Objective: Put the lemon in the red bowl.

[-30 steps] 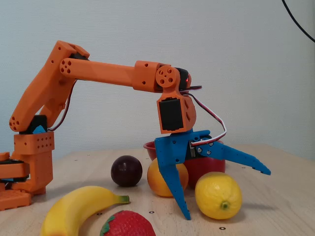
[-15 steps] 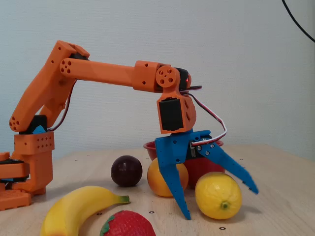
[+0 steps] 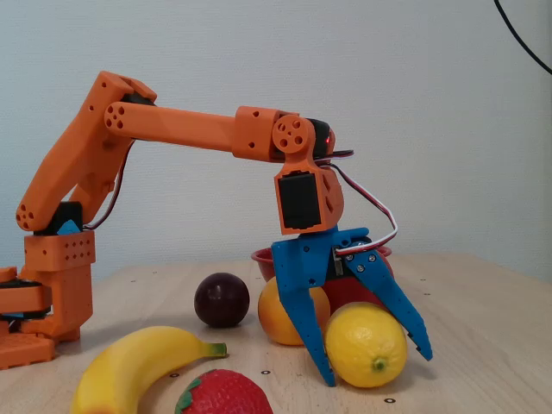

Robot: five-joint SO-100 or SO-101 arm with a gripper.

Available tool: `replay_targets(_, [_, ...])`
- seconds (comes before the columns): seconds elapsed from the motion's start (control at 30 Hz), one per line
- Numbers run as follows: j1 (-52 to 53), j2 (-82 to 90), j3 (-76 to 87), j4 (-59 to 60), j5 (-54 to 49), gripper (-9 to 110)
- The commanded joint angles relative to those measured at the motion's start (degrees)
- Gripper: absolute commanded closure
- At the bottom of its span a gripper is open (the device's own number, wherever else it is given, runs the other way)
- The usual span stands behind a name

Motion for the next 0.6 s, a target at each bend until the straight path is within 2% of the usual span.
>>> replay_targets(0.0, [0.9,2.5,-3.4,-1.6,1.3,68])
replay_targets(0.4, [0.7,2.9,-2.7,-1.9,1.1,76])
replay_targets(0.57, [0.7,3.0,-2.5,-2.1,1.9,90])
